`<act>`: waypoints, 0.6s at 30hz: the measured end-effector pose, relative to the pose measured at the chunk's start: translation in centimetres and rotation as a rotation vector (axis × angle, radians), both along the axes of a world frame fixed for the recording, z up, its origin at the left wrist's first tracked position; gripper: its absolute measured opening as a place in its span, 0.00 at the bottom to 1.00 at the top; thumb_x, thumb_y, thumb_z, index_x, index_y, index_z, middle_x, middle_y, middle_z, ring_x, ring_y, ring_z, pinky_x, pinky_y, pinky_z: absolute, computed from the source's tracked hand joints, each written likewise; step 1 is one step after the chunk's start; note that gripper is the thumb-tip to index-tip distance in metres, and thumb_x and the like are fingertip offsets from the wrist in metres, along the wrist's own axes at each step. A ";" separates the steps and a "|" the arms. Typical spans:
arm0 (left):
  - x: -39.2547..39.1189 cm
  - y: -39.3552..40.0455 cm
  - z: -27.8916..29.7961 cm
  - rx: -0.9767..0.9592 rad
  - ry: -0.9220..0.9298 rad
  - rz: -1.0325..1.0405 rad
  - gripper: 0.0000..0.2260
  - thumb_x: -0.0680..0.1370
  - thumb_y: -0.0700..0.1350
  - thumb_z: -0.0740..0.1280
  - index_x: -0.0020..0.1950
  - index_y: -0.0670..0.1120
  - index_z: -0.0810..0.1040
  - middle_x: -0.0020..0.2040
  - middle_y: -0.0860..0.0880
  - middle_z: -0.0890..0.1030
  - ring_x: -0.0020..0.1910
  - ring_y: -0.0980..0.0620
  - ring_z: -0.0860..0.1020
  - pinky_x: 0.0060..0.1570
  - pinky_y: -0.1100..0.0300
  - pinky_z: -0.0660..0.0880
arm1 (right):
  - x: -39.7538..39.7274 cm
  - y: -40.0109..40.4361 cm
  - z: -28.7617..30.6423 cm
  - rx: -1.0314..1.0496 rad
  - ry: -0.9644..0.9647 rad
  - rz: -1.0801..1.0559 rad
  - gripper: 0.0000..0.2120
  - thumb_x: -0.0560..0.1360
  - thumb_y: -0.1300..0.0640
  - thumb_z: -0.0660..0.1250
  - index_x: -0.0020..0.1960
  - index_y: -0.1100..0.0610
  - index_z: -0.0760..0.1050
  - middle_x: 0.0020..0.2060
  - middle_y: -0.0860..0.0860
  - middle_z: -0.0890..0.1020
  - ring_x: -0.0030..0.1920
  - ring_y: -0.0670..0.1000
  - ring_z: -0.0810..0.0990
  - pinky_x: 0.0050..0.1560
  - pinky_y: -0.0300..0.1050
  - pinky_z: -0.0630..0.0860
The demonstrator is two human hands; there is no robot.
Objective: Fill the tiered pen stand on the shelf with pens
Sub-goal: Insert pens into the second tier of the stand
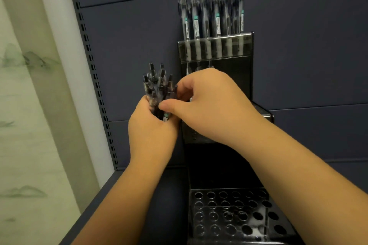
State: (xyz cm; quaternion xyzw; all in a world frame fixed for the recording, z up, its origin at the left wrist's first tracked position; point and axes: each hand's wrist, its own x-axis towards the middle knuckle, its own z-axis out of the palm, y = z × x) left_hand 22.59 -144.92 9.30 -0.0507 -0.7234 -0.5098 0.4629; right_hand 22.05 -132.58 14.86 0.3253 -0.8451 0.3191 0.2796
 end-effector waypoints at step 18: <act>-0.8 -1.4 0.3 0.011 0.007 -0.128 0.06 0.75 0.46 0.73 0.47 0.56 0.78 0.38 0.58 0.83 0.38 0.61 0.81 0.36 0.69 0.74 | -0.4 0.3 0.2 -0.276 -0.181 0.271 0.04 0.77 0.58 0.73 0.47 0.50 0.85 0.39 0.46 0.87 0.42 0.45 0.85 0.52 0.50 0.83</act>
